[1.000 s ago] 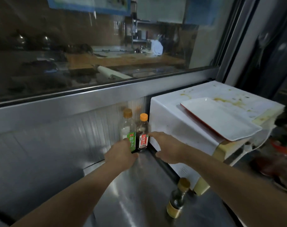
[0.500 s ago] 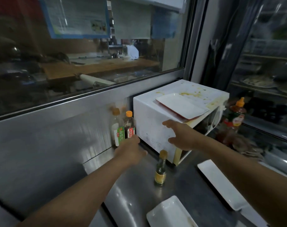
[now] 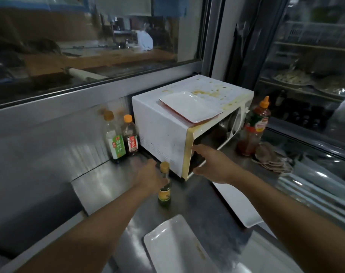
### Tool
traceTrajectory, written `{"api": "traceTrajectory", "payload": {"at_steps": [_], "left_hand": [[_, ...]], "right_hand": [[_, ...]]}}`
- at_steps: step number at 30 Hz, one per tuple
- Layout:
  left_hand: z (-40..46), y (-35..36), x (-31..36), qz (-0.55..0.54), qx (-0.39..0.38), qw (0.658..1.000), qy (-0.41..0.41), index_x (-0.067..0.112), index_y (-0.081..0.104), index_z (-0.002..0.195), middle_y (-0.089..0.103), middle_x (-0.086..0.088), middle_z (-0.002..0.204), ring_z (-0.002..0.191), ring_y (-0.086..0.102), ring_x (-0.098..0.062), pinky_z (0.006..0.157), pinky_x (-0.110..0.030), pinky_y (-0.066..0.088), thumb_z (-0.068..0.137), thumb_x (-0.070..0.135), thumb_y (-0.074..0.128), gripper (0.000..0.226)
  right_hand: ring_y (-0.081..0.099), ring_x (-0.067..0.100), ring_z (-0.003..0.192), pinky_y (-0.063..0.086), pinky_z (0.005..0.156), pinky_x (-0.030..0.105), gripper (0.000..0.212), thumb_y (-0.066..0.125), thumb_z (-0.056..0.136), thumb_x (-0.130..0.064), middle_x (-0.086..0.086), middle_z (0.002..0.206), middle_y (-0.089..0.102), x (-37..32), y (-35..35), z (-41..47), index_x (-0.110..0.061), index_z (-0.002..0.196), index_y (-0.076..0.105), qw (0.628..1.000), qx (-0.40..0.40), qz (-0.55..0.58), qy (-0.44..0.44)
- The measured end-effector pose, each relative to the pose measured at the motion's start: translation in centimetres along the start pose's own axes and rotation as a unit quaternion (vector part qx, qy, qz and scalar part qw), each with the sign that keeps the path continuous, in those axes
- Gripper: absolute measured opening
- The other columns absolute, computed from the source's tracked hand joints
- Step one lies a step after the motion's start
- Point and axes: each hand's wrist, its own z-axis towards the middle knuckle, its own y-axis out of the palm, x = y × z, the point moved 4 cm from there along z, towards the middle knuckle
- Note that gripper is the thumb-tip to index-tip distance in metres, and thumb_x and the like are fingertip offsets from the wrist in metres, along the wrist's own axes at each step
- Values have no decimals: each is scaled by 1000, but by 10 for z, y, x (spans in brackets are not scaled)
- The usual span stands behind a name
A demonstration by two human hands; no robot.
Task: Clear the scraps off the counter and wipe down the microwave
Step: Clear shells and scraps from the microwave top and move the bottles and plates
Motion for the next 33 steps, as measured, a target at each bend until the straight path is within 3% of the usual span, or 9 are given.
{"api": "traceTrajectory", "payload": {"at_steps": [4,7,10,16,20,24,33], "left_hand": [[12,21,-1,-24,16,999,-22,10,51,113,60,-10,111,105,57,-29,89,-41,49,74,30,76,50],[18,37,-3,-26,33,998,-44,11,53,97,62,-12,103,98,59,-30,77,-32,46,76,28,75,35],[21,45,-6,-25,75,995,-56,12,56,96,64,-13,103,96,59,-33,73,-30,42,78,24,72,27],[27,42,-12,-5,110,992,-64,16,64,94,67,-11,98,92,61,-32,70,-29,41,78,31,72,23],[29,31,-24,-3,116,990,-78,16,61,87,66,-9,94,87,62,-30,66,-29,42,77,34,73,23],[33,9,-39,-1,127,987,-95,14,63,92,65,-9,95,90,63,-31,68,-32,47,76,37,73,30],[59,-67,-87,-7,167,982,-84,20,60,82,64,-7,85,84,62,-30,67,-32,47,77,32,73,18]], "right_hand": [[45,21,127,37,93,22,68,67,81,-20,5,143,43,28,1,7,-18,142,36,1000,5,23,8],[43,21,129,33,91,19,67,67,83,-20,8,142,44,45,5,12,-15,142,35,999,-2,33,15],[45,21,128,34,91,19,65,67,84,-18,8,140,46,56,9,16,-13,141,36,999,-3,40,24],[45,24,128,41,100,30,63,67,83,-14,10,139,47,63,18,21,-14,140,38,996,-16,73,49],[45,20,128,39,97,26,63,67,83,-17,6,137,49,52,26,27,-16,139,39,997,-11,64,43],[46,18,127,36,91,19,63,66,83,-17,3,139,48,33,35,38,-17,140,38,997,-18,73,33],[44,18,126,39,100,28,58,64,86,-22,4,137,46,-25,66,74,-20,138,37,999,-40,36,-2]]}}
